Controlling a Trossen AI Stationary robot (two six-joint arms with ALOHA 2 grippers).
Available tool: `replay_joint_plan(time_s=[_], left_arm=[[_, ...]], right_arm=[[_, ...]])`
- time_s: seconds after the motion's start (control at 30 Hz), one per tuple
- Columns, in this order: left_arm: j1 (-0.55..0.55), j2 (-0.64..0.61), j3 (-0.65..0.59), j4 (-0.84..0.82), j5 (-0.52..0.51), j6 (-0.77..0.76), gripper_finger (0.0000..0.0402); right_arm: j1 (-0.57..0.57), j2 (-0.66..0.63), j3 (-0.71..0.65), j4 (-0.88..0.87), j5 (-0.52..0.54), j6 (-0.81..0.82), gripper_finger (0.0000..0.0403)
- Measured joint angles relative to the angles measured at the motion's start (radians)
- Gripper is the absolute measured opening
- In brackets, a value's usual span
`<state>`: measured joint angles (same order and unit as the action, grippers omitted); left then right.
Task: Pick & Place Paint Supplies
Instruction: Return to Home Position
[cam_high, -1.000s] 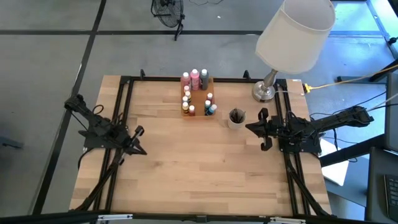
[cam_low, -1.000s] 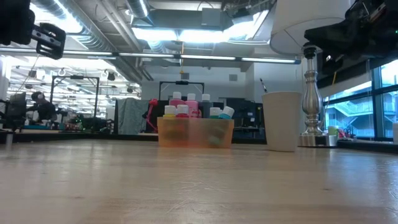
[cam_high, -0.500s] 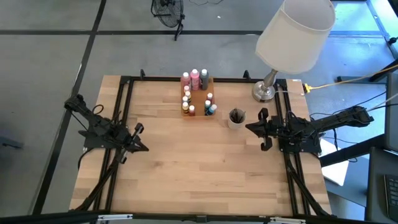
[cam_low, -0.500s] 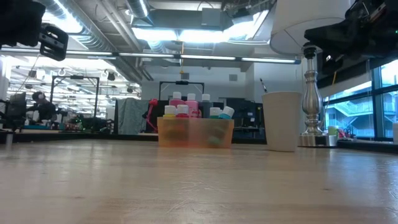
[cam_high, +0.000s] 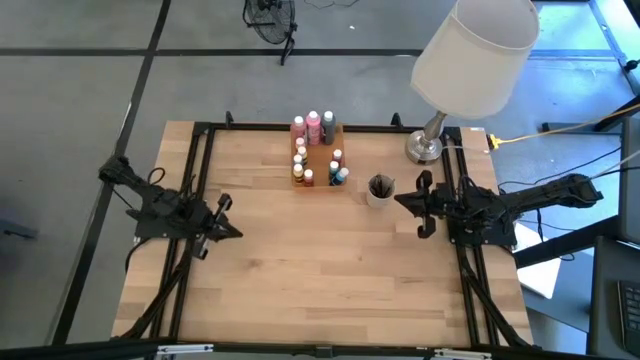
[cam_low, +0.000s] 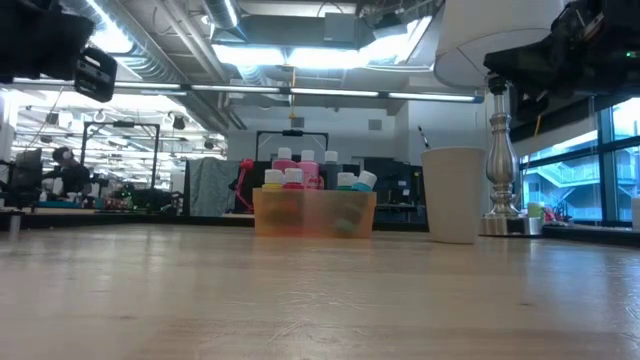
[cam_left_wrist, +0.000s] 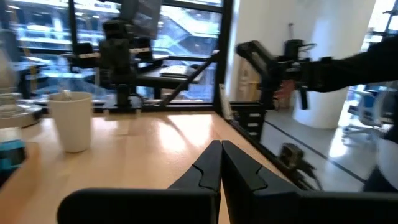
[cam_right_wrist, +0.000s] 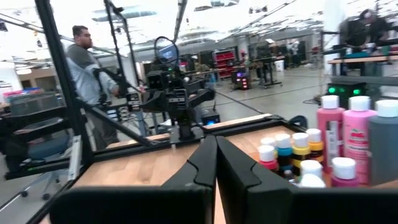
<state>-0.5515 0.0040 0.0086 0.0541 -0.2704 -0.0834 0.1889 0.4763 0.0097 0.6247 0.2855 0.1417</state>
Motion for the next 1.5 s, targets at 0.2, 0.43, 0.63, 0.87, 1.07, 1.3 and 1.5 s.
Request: replay_joint_plan(time_s=[0.2,0.43,0.63,0.87,1.07,1.3,1.5], left_arm=[[0.133,0.000,0.000,-0.001,0.003,0.000,0.0002],[0.230,0.000,0.000,-0.001,0.003,0.000,0.0002],[0.235,0.000,0.000,-0.001,0.003,0.000,0.0002],[0.235,0.000,0.000,-0.001,0.003,0.000,0.0002],[0.235,0.000,0.000,-0.001,0.003,0.000,0.0002],[0.235,0.000,0.000,-0.001,0.003,0.000,0.0002],[0.235,0.000,0.000,-0.001,0.003,0.000,0.0002]], right_arm=[[-0.067,0.000,0.000,0.000,0.000,0.000,0.0010],[-0.120,0.000,0.000,0.000,0.002,0.000,0.0010],[-0.125,0.000,0.000,0.000,0.002,0.000,0.0010],[-0.125,0.000,0.000,0.000,0.002,0.000,0.0010],[-0.102,0.000,0.000,0.000,-0.001,0.000,0.0010],[-0.102,0.000,0.000,0.000,-0.001,0.000,0.0010],[-0.161,-0.044,0.000,-0.017,0.000,0.000,0.0010]])
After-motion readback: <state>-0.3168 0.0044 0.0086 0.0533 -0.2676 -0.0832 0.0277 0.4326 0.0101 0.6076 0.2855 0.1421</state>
